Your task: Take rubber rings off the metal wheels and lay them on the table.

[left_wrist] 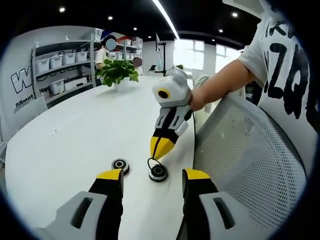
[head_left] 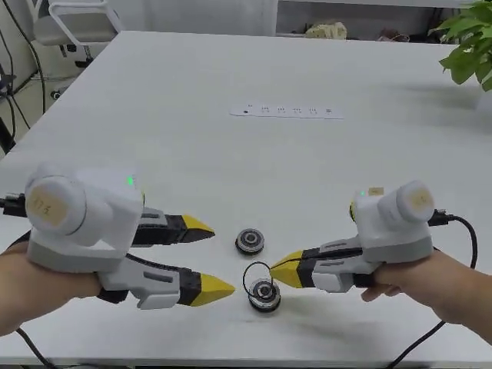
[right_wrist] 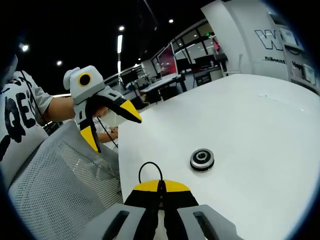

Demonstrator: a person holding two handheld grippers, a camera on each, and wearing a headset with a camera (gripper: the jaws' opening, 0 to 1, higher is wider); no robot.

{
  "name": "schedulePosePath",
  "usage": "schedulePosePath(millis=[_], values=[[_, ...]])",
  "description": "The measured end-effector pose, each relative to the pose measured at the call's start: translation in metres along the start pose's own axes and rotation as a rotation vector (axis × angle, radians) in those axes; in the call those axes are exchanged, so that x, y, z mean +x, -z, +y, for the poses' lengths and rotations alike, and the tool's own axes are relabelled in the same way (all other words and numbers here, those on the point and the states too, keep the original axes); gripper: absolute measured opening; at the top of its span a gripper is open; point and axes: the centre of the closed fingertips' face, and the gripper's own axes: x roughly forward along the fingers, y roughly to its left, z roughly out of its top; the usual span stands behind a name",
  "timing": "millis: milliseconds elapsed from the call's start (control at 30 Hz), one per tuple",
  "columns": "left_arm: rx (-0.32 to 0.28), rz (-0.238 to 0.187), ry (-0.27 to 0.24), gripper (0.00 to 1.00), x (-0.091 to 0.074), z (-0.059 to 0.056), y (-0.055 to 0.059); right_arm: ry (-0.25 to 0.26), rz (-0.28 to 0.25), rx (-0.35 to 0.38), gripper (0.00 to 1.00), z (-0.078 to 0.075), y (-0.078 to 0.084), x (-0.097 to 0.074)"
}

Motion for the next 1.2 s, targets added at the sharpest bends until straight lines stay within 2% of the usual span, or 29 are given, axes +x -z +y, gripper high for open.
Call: schedulePosePath(millis=[267, 500, 667, 1200], values=[[-0.014, -0.001, -0.029, 0.52, -0.009, 0.004, 0.007, -0.009, 0.002, -0.015, 0.00, 0.001, -0.012, 0.004], [-0.035, -0.001, -0.057, 0.55, -0.017, 0.010, 0.013, -0.005, 0.011, -0.020, 0.00, 0.001, -0.018, 0.014], [-0.059, -0.016, -0.071, 0.61, -0.022, 0.012, 0.015, 0.002, 0.030, -0.023, 0.00, 0.001, -0.017, 0.023], [-0.069, -0.003, -0.101, 0.61, -0.031, 0.018, 0.022, 0.059, 0.084, -0.002, 0.00, -0.010, -0.008, 0.049]])
